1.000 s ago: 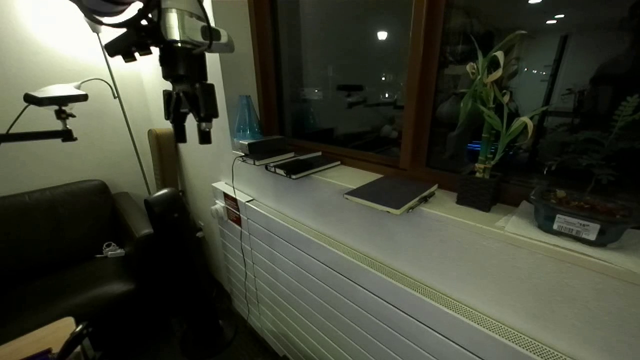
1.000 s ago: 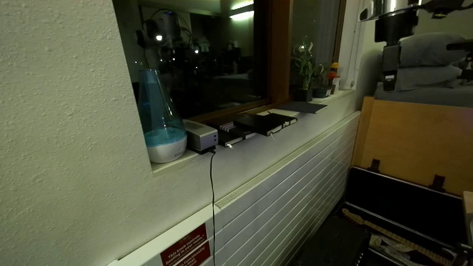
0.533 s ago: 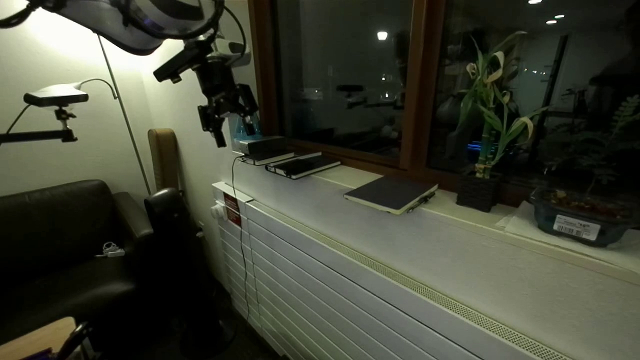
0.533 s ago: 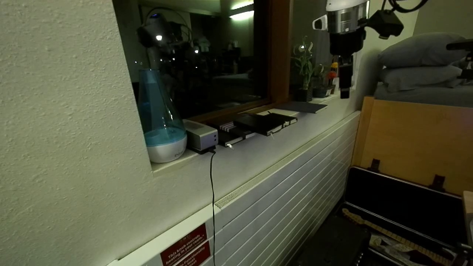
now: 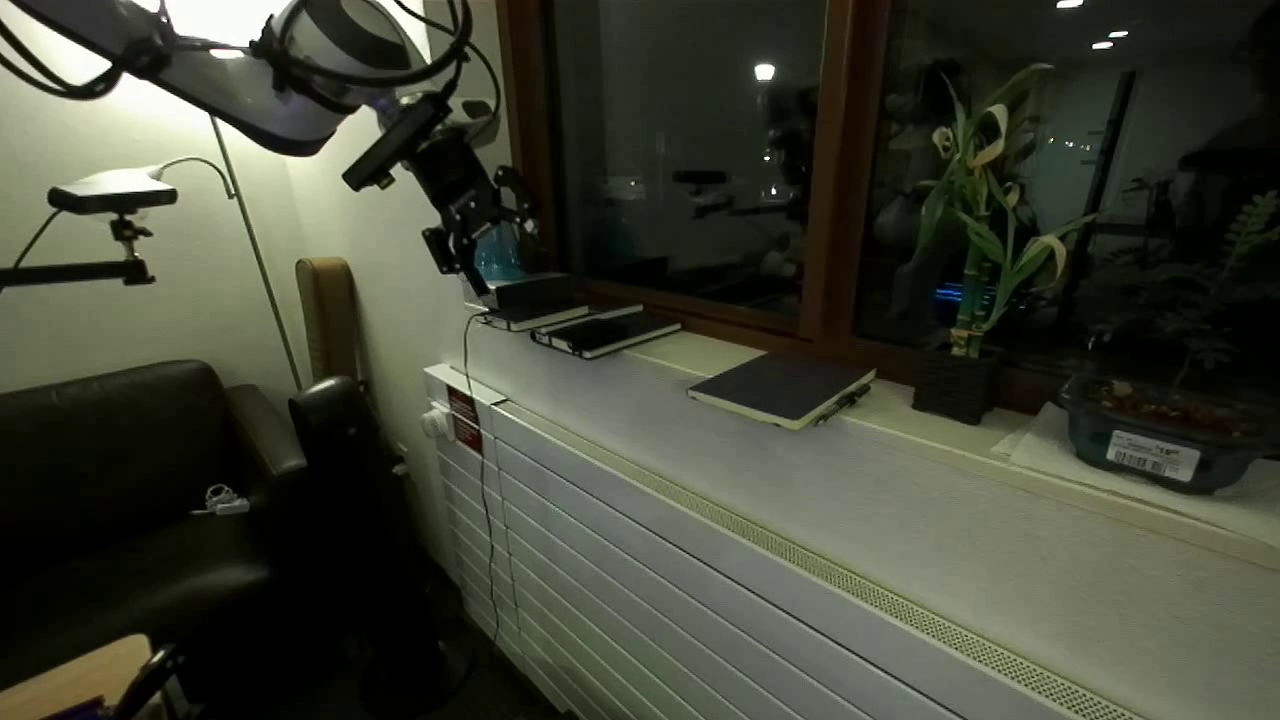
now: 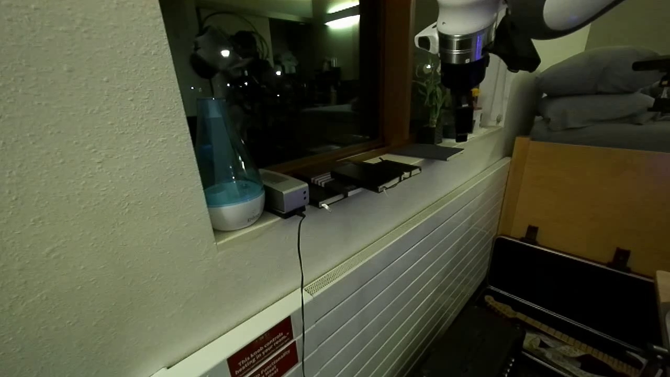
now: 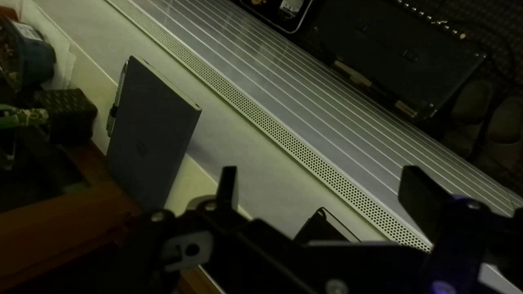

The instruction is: Remove the black book from on top of the books on the left and put it on the book on the right

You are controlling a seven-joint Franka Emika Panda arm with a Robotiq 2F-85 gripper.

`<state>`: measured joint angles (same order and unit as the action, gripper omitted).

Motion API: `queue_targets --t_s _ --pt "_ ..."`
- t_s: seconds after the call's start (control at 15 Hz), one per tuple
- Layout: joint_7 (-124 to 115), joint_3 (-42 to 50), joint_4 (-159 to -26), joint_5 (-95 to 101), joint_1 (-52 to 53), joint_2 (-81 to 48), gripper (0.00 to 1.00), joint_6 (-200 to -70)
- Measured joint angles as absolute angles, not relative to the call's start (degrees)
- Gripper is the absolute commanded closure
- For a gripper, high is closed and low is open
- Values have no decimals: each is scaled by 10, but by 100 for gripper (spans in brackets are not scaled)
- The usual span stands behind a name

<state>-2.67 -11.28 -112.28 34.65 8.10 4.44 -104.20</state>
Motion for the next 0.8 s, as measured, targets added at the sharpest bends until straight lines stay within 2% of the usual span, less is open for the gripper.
queue_targets --t_s 0.8 --pt "-26 -129 -1237 462 118 61 0 -1129"
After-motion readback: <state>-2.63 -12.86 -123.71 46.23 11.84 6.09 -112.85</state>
